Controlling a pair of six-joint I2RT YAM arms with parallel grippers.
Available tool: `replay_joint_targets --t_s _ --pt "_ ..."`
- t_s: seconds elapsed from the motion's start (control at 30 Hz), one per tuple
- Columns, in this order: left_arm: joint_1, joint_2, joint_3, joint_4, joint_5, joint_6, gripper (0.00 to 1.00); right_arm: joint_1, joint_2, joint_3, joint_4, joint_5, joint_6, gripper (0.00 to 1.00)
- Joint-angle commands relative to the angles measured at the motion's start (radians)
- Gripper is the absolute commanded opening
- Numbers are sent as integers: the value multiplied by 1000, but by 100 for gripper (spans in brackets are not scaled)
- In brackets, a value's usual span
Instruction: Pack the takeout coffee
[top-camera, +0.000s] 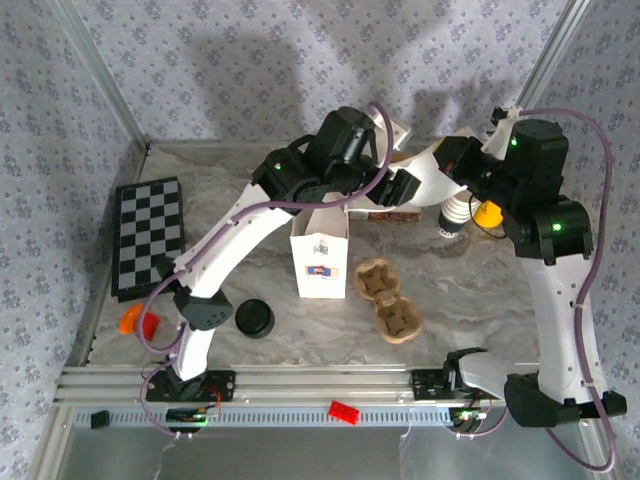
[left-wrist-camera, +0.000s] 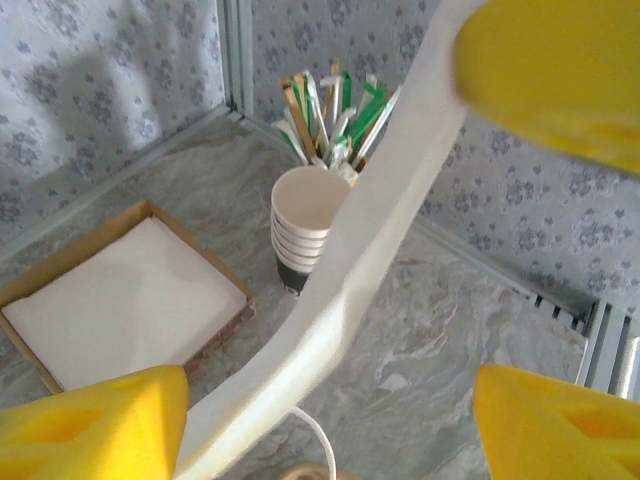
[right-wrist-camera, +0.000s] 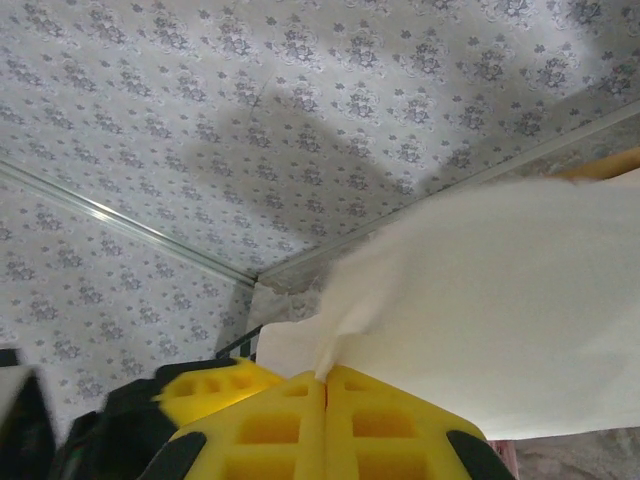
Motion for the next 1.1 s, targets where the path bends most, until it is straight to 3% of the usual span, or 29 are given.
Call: replay_joint_targets --t_s 0.0,0.53,0.67,0.87,1.07 --pt "-5 1 50 -12 57 39 67 7 -21 32 -10 -28 -12 0" --pt "-5 -27 65 -7 125 43 1 0 -20 42 10 -89 -18 0" --pt "-5 -67 71 -39 140 62 0 -13 -23 54 1 -130 -58 30" --pt "-4 -137 70 -138 143 152 0 -35 -44 85 -31 -225 -197 50" --pt "-5 -199 20 -206 95 312 0 -31 -77 -1 -31 -355 -403 68"
